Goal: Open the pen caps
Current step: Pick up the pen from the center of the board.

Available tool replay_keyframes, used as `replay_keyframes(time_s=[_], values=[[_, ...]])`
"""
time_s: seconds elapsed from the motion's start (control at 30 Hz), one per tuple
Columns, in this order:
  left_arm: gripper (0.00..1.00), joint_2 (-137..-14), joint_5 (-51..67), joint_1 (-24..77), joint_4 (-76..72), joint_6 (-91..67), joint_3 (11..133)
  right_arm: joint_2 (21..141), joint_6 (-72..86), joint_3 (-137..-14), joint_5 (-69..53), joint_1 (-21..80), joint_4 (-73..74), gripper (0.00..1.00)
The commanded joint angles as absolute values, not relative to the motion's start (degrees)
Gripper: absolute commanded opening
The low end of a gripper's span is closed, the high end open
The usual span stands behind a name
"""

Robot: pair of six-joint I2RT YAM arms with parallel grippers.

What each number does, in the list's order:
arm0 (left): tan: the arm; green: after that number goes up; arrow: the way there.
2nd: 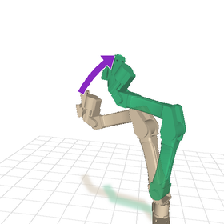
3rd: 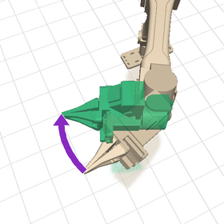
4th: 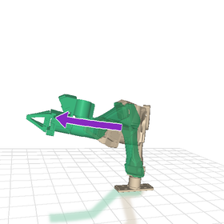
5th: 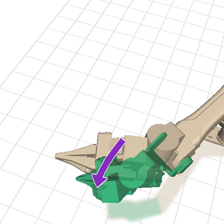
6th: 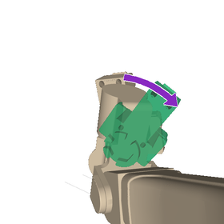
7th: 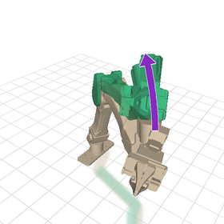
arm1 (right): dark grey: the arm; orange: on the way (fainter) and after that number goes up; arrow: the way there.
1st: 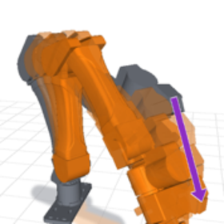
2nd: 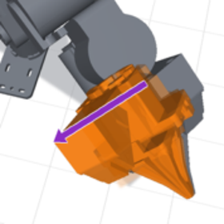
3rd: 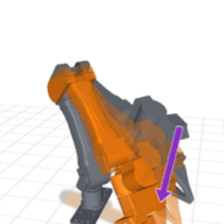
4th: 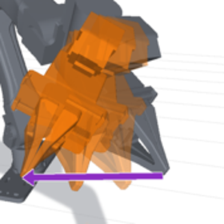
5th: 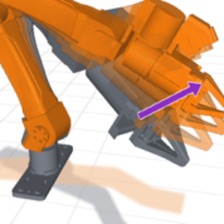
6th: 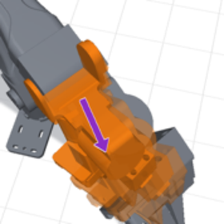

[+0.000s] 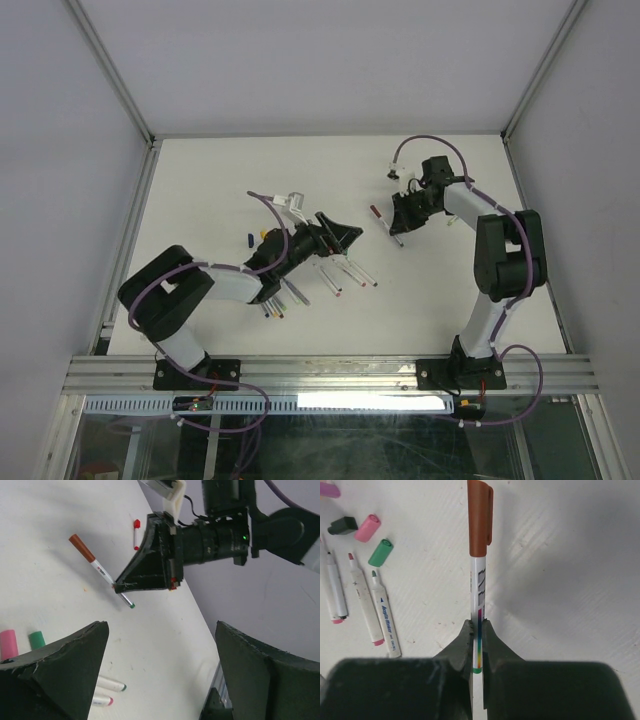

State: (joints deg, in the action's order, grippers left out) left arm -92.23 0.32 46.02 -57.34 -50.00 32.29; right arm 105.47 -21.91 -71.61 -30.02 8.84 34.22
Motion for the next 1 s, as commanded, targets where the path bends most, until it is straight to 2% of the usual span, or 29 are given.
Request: replay_keyframes(time_s=[0.0, 0.13, 0.33, 0.5, 0.6, 0.67, 0.8, 0.97], values=[[0.89, -97.9, -4.2, 45.5, -59.6, -51.6, 39.0, 101.5, -20.7, -71.7, -37.3, 8.1, 34.1, 0.0], [0.81, -102.7, -5.9, 44.9, -58.9, -54.2, 44.1, 99.8, -20.3, -71.6, -39.8, 8.0, 34.5, 0.0], [0.82, -106.6, -10.6, 44.4, -49.5, -55.8, 51.6, 98.2, -19.7, -71.5, -42.6, 8.0, 34.6, 0.0], [0.83, -111.3, -10.9, 43.4, -35.6, -59.8, 61.1, 97.1, -19.6, -71.4, -44.2, 8.0, 34.6, 0.0], [0.81, -113.0, -11.1, 43.4, -32.6, -60.9, 64.0, 96.6, -19.5, -71.3, -45.0, 8.1, 34.5, 0.0], [0.78, -113.8, -11.4, 43.4, -32.5, -61.1, 65.2, 96.4, -19.5, -71.4, -45.4, 8.2, 34.6, 0.0], [0.62, -114.5, -11.2, 43.3, -31.2, -60.7, 67.7, 96.3, -19.6, -71.3, -45.9, 8.5, 34.6, 0.0], [0.54, -114.8, -9.7, 43.3, -30.6, -60.9, 69.2, 96.5, -19.6, -71.3, -45.6, 9.1, 34.7, 0.0]])
